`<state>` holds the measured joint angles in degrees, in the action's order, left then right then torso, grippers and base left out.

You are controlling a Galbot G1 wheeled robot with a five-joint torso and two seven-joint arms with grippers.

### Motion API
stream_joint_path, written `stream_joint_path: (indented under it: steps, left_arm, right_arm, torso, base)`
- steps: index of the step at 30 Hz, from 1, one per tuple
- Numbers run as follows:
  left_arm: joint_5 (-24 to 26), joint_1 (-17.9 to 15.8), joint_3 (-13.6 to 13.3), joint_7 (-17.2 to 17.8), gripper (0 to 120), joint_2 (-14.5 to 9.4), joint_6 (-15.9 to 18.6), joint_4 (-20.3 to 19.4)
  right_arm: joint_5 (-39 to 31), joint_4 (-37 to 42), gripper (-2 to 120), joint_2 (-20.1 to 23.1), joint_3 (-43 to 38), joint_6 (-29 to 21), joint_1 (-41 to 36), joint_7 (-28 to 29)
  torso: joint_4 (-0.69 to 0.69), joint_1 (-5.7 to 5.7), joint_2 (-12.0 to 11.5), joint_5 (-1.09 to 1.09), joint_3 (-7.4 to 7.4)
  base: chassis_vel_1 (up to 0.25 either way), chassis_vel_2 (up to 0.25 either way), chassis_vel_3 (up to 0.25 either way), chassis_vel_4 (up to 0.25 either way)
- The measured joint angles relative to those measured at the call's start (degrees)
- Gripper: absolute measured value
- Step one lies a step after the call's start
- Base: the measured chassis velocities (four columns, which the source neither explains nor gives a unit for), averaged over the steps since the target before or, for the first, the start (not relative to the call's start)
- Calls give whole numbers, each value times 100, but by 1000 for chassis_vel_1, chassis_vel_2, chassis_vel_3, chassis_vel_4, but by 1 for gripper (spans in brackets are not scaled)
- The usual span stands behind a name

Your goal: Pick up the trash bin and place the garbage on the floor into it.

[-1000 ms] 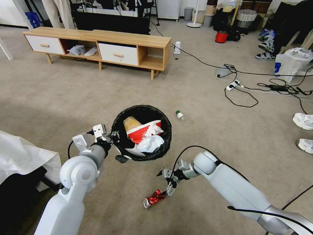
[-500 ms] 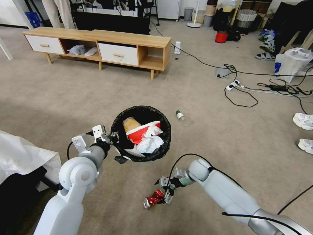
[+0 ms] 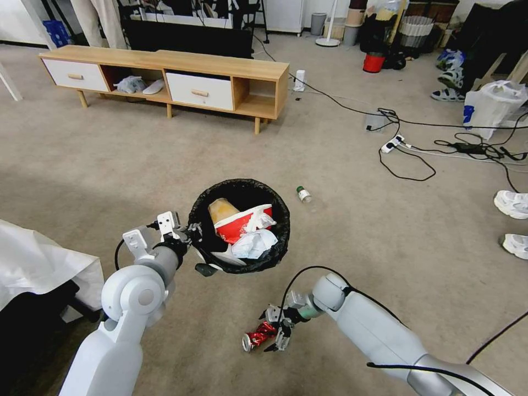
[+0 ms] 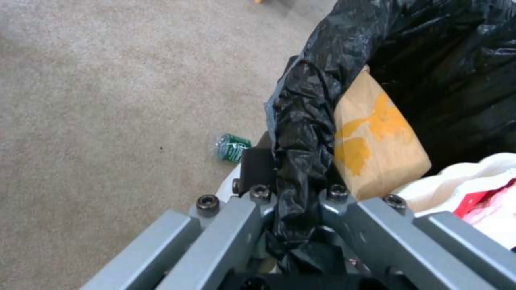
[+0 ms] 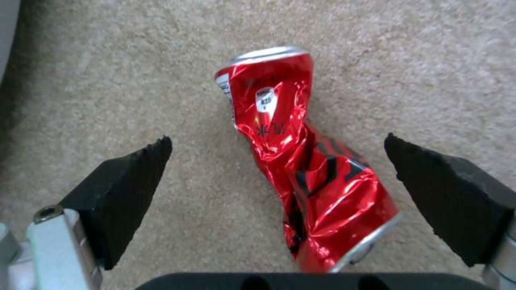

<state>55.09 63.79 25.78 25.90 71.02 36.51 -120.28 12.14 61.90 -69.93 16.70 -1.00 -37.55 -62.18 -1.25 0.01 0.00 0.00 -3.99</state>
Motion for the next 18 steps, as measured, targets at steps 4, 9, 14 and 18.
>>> stream_joint_path:
  steps: [4,9,14,18]
  left_arm:
    - [-2,0,1,-3,3,1,-2,-2]
    - [-2,-10,-2,-7,3,2,-4,-2]
    - [-2,-17,-3,-11,3,4,-7,2]
    - [-3,-14,-6,-13,3,14,-7,7]
  right_arm:
    - [43,-131,100,-64,-22,53,15,2]
    - [84,-332,100,-162,-48,160,53,19]
    - [133,-550,100,-254,-82,298,93,38]
    - [188,-695,100,-317,-114,390,121,43]
  torso:
    - [0,0,0,0,0]
    - [0,0,0,0,0]
    - [0,0,0,0,0]
    - [0,0,0,0,0]
  base:
    - [0,0,0,0]
    - [0,0,0,0]
    - [0,0,0,0]
    - [0,0,0,0]
